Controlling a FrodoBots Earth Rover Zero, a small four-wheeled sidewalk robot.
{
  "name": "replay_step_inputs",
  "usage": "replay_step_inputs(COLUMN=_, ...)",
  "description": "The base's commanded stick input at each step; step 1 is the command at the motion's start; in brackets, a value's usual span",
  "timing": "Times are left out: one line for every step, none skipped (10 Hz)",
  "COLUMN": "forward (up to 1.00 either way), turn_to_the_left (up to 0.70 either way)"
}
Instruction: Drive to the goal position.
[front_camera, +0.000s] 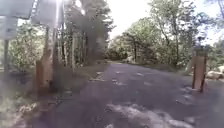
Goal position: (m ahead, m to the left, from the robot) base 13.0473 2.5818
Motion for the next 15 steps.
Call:
replay_step_inputs(forward=0.45, turn_to_the_left=-0.27)
replay_step_inputs(forward=0.45, turn_to_the_left=-0.23)
replay_step_inputs(forward=0.45, turn_to_the_left=-0.07)
replay_step_inputs(forward=0.45, turn_to_the_left=0.0)
replay_step_inputs(forward=0.45, turn_to_the_left=0.0)
replay_step_inputs(forward=0.45, turn_to_the_left=0.0)
replay_step_inputs(forward=0.45, turn_to_the_left=0.0)
replay_step_inputs(forward=0.45, turn_to_the_left=0.0)
replay_step_inputs(forward=0.45, turn_to_the_left=0.0)
replay_step_inputs(forward=0.45, turn_to_the_left=0.0)
replay_step_inputs(forward=0.45, turn_to_the_left=0.0)
replay_step_inputs(forward=0.45, turn_to_the_left=0.0)
replay_step_inputs(forward=0.45, turn_to_the_left=0.0)
replay_step_inputs(forward=0.45, turn_to_the_left=0.0)
replay_step_inputs(forward=0.45, turn_to_the_left=0.0)
